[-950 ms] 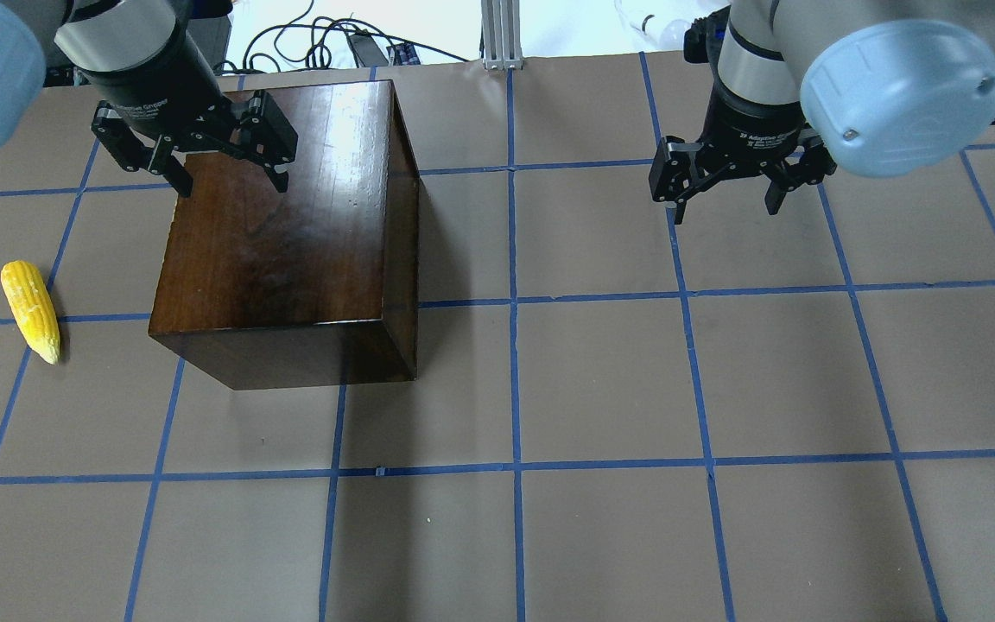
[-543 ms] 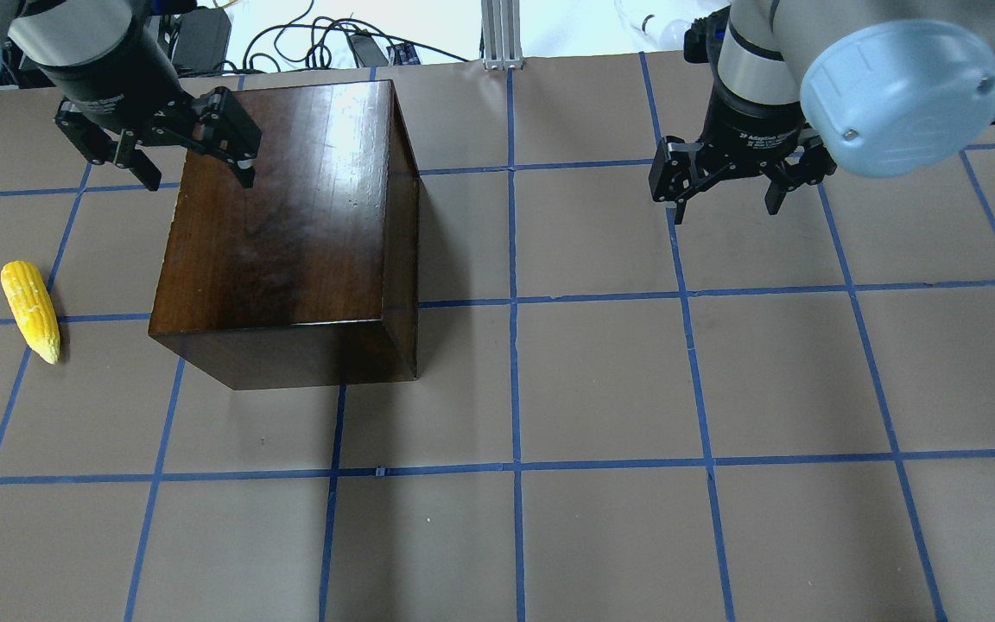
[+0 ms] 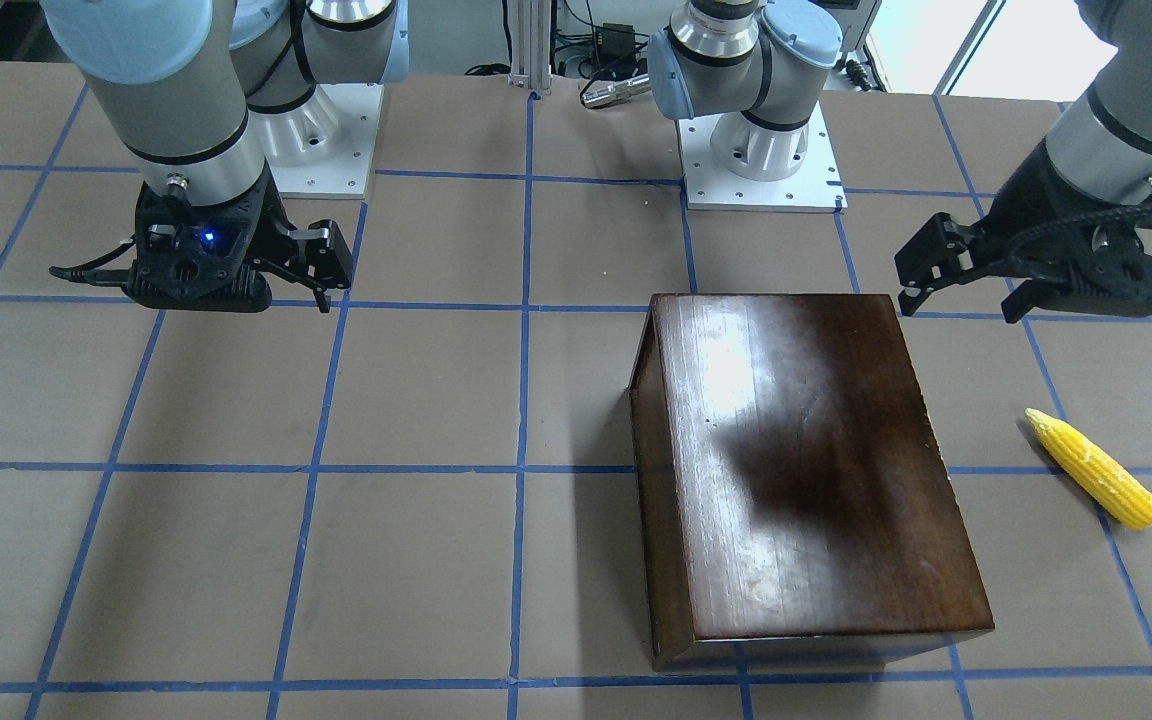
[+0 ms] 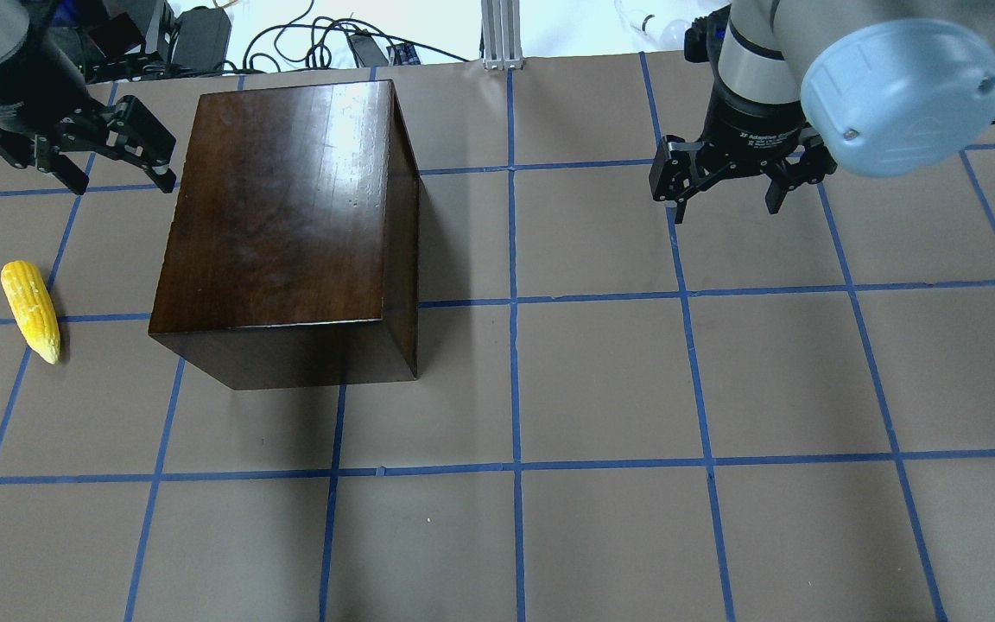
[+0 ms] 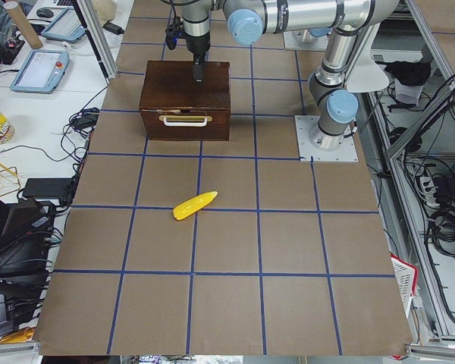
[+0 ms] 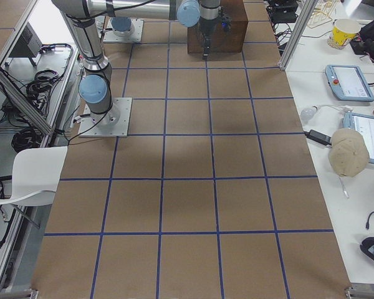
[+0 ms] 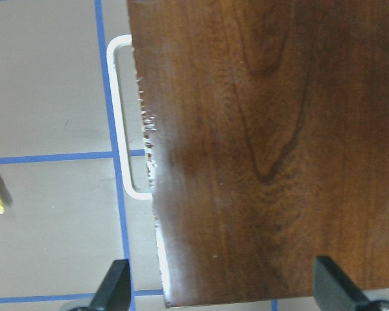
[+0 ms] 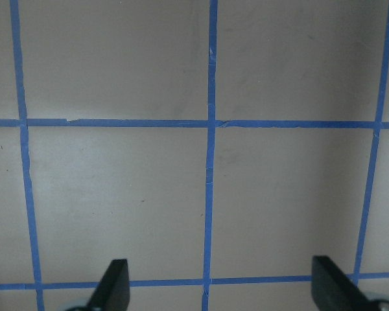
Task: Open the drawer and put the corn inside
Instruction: 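Move the left gripper down beside the cabinet toward the white drawer handle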
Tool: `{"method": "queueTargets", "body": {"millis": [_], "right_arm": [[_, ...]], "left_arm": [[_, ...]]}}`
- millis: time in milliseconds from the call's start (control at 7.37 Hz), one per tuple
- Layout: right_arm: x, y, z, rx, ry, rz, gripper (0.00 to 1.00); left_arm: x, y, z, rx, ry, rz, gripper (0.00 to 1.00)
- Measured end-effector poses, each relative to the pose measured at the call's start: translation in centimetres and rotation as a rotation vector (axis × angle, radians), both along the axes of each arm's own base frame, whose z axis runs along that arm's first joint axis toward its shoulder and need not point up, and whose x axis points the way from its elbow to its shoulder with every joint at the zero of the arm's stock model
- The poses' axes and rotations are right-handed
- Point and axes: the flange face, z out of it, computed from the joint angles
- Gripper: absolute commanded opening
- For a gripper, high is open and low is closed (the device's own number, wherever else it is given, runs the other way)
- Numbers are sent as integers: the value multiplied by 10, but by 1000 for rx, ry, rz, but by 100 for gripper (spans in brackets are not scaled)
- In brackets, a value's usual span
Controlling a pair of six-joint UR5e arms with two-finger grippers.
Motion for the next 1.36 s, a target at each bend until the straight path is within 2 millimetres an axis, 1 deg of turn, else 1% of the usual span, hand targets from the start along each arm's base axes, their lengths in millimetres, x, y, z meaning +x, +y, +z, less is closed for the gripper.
{"method": "queueTargets", "body": {"millis": [271,543,950,1086,1221,1357], "right_arm": [[0,0,-1,2,0,0,100],[0,0,-1,2,0,0,100],[0,0,0,1,-1,0,100],[0,0,0,1,-1,0,100],[0,0,-1,2,0,0,100],[0,0,-1,2,0,0,100]], "left_arm": [[25,0,-7,8,3,-20,100],[52,0,-14,19,10,2,100],[85,-3,-27,32,21,26,100],[98,-5,-34,29,29,33,100],[112,-7,-47,24,35,40,100],[121,-10,-68,15,45,48,100]]}}
